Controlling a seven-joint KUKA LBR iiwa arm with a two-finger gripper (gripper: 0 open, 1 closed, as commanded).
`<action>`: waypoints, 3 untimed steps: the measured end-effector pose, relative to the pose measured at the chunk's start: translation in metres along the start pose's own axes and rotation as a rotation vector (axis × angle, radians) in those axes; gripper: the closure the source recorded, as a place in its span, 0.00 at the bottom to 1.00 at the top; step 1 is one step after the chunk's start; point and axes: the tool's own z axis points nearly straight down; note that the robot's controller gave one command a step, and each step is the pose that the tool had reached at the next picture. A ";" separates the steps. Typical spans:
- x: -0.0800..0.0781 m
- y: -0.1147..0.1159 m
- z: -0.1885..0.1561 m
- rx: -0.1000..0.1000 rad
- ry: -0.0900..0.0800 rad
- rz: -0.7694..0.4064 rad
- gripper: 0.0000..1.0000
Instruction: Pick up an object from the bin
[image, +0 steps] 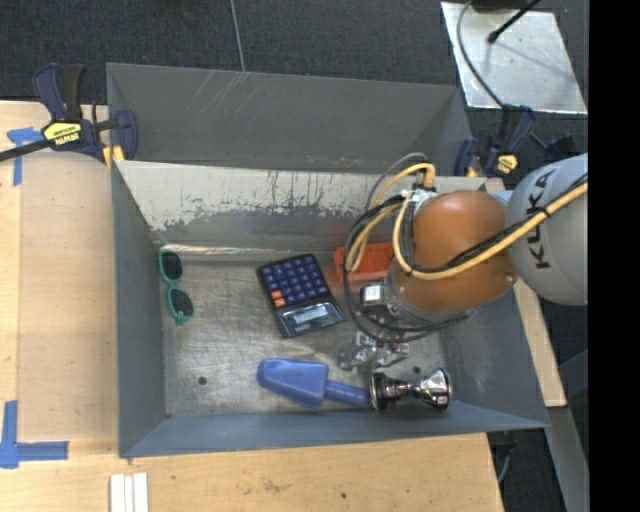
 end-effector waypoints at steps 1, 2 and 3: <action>0.004 0.000 0.002 -0.004 0.007 0.003 0.00; 0.004 0.000 0.002 -0.004 0.007 0.003 0.00; 0.010 0.003 0.001 -0.003 0.004 -0.132 0.00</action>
Offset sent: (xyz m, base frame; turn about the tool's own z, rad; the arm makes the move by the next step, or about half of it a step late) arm 0.0000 0.0000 0.0000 0.0000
